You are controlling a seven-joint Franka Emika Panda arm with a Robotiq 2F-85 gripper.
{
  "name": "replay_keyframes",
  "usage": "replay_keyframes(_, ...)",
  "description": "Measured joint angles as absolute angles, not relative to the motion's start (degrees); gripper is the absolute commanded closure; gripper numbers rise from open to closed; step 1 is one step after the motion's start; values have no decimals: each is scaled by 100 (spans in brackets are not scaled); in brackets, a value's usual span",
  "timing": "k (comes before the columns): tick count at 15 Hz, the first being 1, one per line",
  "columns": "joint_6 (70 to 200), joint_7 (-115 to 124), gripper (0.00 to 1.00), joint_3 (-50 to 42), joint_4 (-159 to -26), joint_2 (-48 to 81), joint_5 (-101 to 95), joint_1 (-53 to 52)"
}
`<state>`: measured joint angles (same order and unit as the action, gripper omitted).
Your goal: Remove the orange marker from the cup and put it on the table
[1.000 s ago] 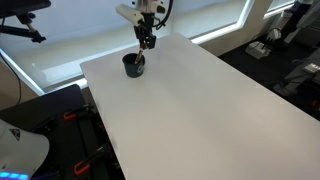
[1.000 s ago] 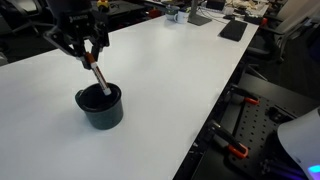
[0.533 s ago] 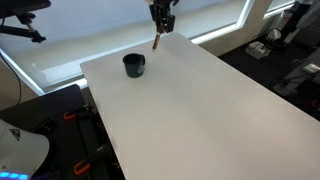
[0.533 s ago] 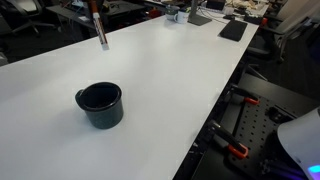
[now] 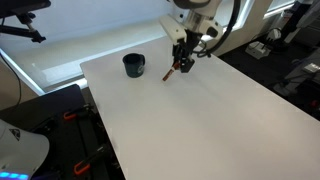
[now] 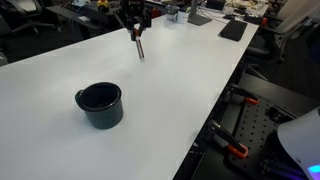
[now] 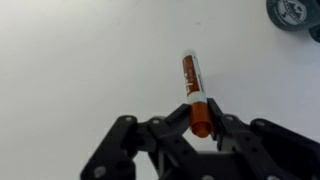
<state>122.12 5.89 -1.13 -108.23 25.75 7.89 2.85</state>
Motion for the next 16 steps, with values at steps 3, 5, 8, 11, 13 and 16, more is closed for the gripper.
replay_keyframes(3, 11575, 556, 94, -92, -10189, 3486, 1218, 520)
replay_keyframes(5, 11014, 556, 91, -64, -9698, 3998, 1494, 652)
replay_keyframes(8, 10326, 632, 70, -55, -9031, 4612, 1831, 786)
replay_keyframes(11, 10310, 616, 51, -68, -8931, 4754, 1837, 796)
replay_keyframes(13, 10310, 615, 51, -67, -8929, 4749, 1837, 790)
replay_keyframes(16, 10310, 615, 51, -67, -8929, 4748, 1837, 790)
